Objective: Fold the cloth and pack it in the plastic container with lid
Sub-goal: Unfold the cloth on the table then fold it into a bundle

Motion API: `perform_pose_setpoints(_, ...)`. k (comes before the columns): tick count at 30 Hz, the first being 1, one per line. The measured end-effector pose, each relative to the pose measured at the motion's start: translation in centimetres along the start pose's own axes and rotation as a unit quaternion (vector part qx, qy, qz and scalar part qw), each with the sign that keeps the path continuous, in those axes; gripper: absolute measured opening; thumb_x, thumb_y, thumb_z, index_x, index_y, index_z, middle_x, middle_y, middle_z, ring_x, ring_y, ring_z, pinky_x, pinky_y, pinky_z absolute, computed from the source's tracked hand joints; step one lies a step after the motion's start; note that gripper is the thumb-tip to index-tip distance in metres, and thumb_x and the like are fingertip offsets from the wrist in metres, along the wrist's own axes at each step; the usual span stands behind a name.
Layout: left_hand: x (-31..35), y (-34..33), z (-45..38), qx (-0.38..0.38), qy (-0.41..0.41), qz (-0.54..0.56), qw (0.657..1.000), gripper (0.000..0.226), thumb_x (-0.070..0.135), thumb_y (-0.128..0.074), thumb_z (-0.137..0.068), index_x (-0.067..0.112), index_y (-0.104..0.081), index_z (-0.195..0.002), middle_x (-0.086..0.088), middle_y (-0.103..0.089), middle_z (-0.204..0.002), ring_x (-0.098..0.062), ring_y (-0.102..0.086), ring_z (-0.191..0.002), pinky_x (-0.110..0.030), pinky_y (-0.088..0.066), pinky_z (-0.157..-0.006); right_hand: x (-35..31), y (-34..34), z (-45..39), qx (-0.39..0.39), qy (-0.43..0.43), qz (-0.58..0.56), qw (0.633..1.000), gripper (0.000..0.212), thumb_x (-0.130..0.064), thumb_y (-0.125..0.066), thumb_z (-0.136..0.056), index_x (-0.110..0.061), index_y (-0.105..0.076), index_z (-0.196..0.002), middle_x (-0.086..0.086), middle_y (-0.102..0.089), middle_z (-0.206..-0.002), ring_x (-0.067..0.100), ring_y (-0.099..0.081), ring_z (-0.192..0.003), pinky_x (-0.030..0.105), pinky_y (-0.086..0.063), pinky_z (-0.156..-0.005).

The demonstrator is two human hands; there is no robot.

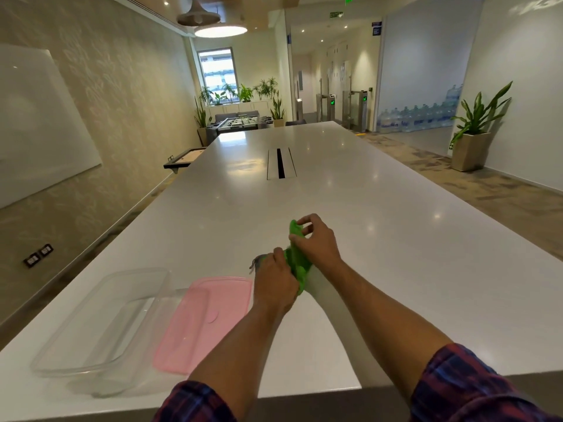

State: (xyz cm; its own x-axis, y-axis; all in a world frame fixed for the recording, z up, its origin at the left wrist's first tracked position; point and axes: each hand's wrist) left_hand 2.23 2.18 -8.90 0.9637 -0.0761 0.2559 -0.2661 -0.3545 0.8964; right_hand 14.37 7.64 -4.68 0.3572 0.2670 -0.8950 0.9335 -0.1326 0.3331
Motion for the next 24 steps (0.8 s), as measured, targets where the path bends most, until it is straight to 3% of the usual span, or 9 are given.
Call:
perform_pose_setpoints(3, -1.1, 1.7, -1.2, -0.024, 0.162, 0.210, 0.964, 0.019, 0.030, -0.039, -0.096, 0.021, -0.033, -0.111, -0.010, -0.065, -0.105, -0.028, -0.063, -0.085, -0.040, -0.051, -0.072, -1.5, -1.6, 0.6, -0.086, 0.027, 0.000, 0.996, 0.043, -0.034, -0.076, -0.075, -0.035, -0.057, -0.114, -0.009, -0.069, -0.098, 0.007, -0.069, -0.083, 0.021, -0.057, -0.067)
perform_pose_setpoints(6, -2.8, 3.6, -2.5, -0.040, 0.288, 0.388, 0.875, 0.032, 0.044, -0.032, -0.100, 0.018, -0.034, -0.118, -0.015, -0.059, -0.117, -0.030, -0.062, -0.095, -0.041, -0.053, -0.080, -1.7, -2.7, 1.7, -0.165, 0.064, 0.038, 0.983, 0.051, -0.033, -0.075, -0.074, -0.038, -0.055, -0.120, -0.008, -0.070, -0.106, 0.010, -0.070, -0.090, 0.028, -0.060, -0.078)
perform_pose_setpoints(8, -3.6, 4.4, -2.9, -0.039, 0.338, 0.441, 0.831, 0.039, 0.051, -0.027, -0.102, 0.016, -0.034, -0.119, -0.015, -0.056, -0.113, -0.030, -0.062, -0.096, -0.041, -0.056, -0.079, -1.2, -2.7, 2.3, -0.209, 0.094, 0.081, 0.970, 0.058, -0.031, -0.072, -0.071, -0.032, -0.054, -0.126, -0.004, -0.070, -0.112, 0.017, -0.069, -0.094, 0.033, -0.059, -0.084)
perform_pose_setpoints(12, -4.1, 4.8, -3.1, -0.083, 0.297, 0.351, 0.884, 0.029, 0.020, -0.045, -0.093, 0.009, -0.036, -0.119, -0.014, -0.058, -0.114, -0.025, -0.057, -0.088, -0.034, -0.044, -0.070, 0.3, -2.1, 3.3, -0.256, 0.158, 0.184, 0.936, 0.049, -0.027, -0.058, -0.065, -0.019, -0.063, -0.113, 0.004, -0.071, -0.106, 0.026, -0.065, -0.093, 0.045, -0.057, -0.080)
perform_pose_setpoints(14, -4.0, 4.7, -3.0, -0.086, 0.257, 0.295, 0.916, 0.032, 0.010, -0.047, -0.085, 0.011, -0.039, -0.116, -0.013, -0.059, -0.115, -0.026, -0.054, -0.090, -0.034, -0.042, -0.073, 1.1, -1.7, 3.7, -0.254, 0.187, 0.206, 0.926, 0.054, -0.021, -0.054, -0.071, -0.021, -0.065, -0.123, 0.003, -0.072, -0.118, 0.026, -0.066, -0.102, 0.042, -0.056, -0.087)
perform_pose_setpoints(17, -3.7, 3.9, -2.7, -0.072, 0.185, 0.211, 0.957, 0.052, 0.010, -0.053, -0.084, 0.012, -0.043, -0.135, -0.016, -0.057, -0.128, -0.033, -0.059, -0.109, -0.041, -0.051, -0.090, 2.5, -1.3, 4.1, -0.272, 0.211, 0.243, 0.907, 0.062, -0.008, -0.053, -0.086, -0.029, -0.057, -0.144, -0.005, -0.052, -0.154, 0.019, -0.051, -0.137, 0.034, -0.041, -0.111)
perform_pose_setpoints(20, -3.6, 3.0, -2.2, -0.046, 0.142, 0.109, 0.983, 0.077, 0.015, -0.060, -0.085, 0.021, -0.028, -0.155, -0.012, -0.023, -0.161, -0.035, -0.048, -0.131, -0.041, -0.047, -0.100, 3.3, -1.2, 4.0, -0.306, 0.184, 0.237, 0.904, 0.060, -0.004, -0.047, -0.094, -0.032, -0.056, -0.146, -0.010, -0.039, -0.162, 0.011, -0.031, -0.151, 0.031, -0.025, -0.123)
perform_pose_setpoints(22, -3.8, 2.8, -2.1, -0.024, 0.094, 0.023, 0.995, 0.072, 0.019, -0.061, -0.086, 0.022, -0.036, -0.153, -0.003, -0.010, -0.168, -0.031, -0.039, -0.140, -0.042, -0.044, -0.106, 3.2, -0.9, 3.6, -0.337, 0.142, 0.198, 0.910, 0.053, -0.006, -0.046, -0.099, -0.032, -0.060, -0.143, -0.012, -0.037, -0.162, 0.008, -0.026, -0.153, 0.033, -0.019, -0.127)
perform_pose_setpoints(24, -3.9, 2.6, -2.3, -0.017, 0.042, -0.037, 0.998, 0.060, 0.021, -0.055, -0.090, 0.019, -0.045, -0.149, 0.000, -0.016, -0.168, -0.025, -0.028, -0.149, -0.041, -0.035, -0.115, 3.1, -0.4, 3.3, -0.380, 0.139, 0.191, 0.894, 0.048, -0.012, -0.051, -0.101, -0.031, -0.057, -0.145, -0.011, -0.032, -0.165, 0.007, -0.019, -0.154, 0.030, -0.015, -0.127)
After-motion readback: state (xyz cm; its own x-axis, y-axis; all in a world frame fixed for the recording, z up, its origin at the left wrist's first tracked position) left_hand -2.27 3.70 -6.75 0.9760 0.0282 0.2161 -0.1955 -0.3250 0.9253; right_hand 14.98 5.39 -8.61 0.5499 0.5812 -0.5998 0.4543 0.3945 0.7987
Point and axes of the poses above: each hand's wrist, its own z-axis away from the middle knuckle, its own y-axis out of the back of the hand, x = y × z
